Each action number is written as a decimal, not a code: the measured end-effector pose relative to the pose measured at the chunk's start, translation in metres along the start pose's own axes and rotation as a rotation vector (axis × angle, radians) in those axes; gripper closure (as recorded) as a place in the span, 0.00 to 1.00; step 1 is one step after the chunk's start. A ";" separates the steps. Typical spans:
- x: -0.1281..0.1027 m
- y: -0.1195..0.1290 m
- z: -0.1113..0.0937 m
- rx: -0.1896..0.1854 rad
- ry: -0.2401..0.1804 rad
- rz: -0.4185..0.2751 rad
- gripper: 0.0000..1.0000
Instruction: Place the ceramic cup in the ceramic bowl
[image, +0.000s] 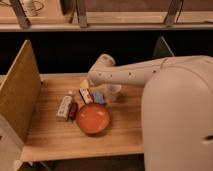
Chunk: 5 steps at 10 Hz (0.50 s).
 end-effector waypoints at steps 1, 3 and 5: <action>0.008 -0.011 -0.012 0.016 -0.006 0.033 0.20; 0.020 -0.028 -0.027 0.043 -0.010 0.084 0.20; 0.019 -0.023 -0.026 0.037 -0.010 0.078 0.20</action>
